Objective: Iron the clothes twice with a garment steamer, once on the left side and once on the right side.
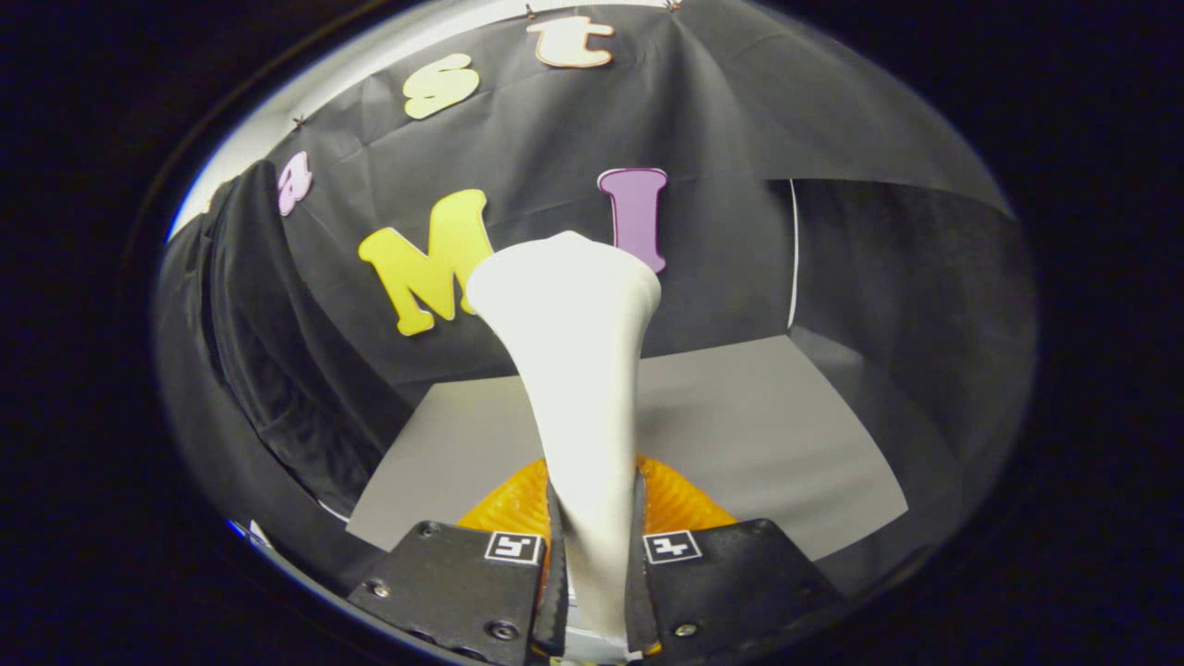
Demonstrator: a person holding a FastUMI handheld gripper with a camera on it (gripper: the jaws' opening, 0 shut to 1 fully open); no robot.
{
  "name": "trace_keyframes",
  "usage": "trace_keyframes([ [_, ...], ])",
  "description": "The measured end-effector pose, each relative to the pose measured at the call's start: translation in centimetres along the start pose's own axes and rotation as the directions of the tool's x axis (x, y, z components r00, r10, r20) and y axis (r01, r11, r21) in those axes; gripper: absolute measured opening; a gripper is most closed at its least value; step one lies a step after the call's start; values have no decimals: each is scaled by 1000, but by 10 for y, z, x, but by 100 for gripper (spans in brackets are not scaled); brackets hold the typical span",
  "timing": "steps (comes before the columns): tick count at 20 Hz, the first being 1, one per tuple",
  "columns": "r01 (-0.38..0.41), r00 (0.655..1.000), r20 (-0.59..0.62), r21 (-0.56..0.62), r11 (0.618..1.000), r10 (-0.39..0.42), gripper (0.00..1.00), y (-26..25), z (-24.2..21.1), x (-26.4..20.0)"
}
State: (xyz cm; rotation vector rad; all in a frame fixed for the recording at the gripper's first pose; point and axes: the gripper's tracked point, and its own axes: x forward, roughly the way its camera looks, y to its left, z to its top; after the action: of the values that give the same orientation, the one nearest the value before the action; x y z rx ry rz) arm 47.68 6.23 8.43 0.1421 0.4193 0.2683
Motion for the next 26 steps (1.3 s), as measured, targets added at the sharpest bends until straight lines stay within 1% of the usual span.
trace_keyframes([
  [1,5,1000,10,0,1000,-5,27,0,-1,-8],
  [4,-14,999,32,-4,1000,14,27,21,-8,-40],
  [9,8,998,67,-24,1000,-6,27,57,-28,-77],
  [13,35,995,97,-33,999,-32,27,94,-48,-104],
  [18,26,991,133,-30,999,-22,27,149,-71,-130],
  [22,16,987,162,-25,1000,-12,27,190,-70,-139],
  [26,23,976,220,-64,998,-8,27,233,-49,-146],
])
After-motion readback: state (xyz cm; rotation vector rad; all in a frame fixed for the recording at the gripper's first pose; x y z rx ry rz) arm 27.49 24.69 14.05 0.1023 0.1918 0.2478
